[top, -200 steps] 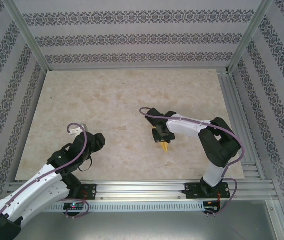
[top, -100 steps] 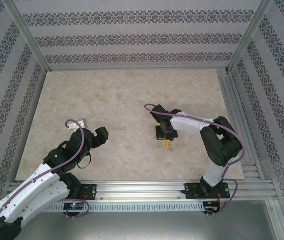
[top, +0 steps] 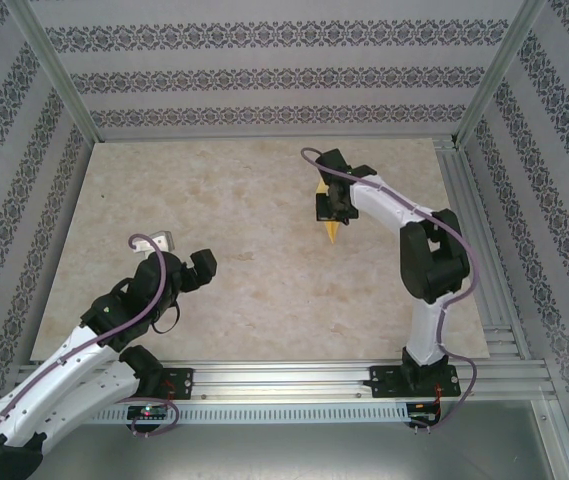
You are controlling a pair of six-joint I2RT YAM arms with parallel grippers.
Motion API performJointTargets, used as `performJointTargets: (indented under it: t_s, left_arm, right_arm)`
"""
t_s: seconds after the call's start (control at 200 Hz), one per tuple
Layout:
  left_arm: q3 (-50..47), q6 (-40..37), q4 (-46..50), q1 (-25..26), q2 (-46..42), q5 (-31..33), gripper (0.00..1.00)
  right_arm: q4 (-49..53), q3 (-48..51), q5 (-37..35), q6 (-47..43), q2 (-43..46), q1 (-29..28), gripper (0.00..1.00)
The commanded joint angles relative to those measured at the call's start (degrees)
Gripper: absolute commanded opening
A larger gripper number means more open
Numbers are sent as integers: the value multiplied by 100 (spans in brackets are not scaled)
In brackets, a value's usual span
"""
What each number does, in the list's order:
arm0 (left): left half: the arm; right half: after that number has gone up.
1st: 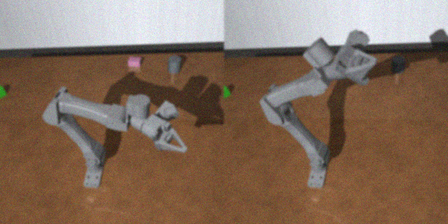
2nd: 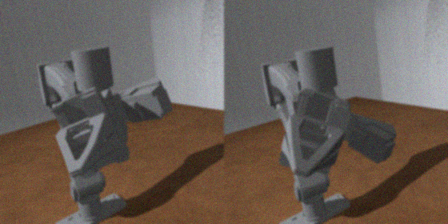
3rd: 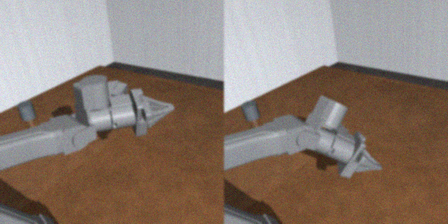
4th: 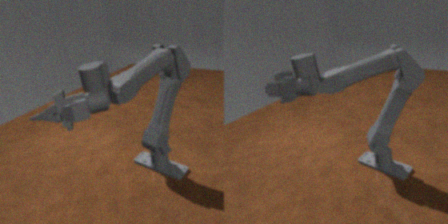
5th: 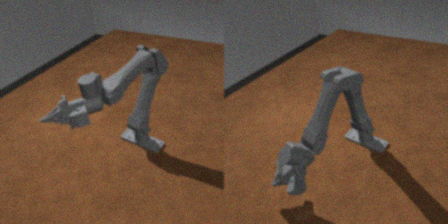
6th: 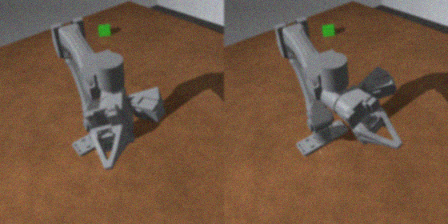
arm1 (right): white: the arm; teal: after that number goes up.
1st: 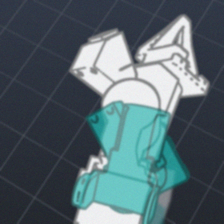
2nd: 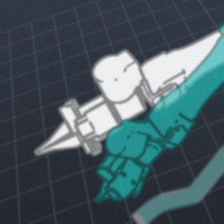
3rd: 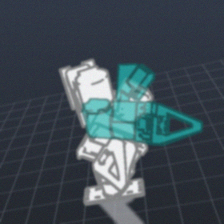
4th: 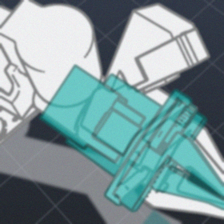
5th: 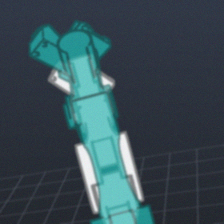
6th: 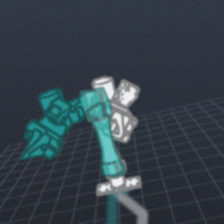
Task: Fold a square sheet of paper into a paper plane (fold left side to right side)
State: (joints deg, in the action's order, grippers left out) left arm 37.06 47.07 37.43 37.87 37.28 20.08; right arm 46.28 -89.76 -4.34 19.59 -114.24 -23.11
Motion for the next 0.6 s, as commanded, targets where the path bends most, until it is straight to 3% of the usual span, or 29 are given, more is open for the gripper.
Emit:
performJointTargets:
  t_s: [0.0,0.3,0.594]
  left_arm:
    - [212,-233,269,-69,90,34,100]
    - [402,-342,380,-69,477,-135,100]
    - [421,-312,283,-69,521,-311,100]
  right_arm:
    - [396,-821,42,-320,-693,161,4]
    - [1420,-3107,-292,-592,-2282,302,5]
    - [1612,-3775,-42,-539,-2958,481,7]
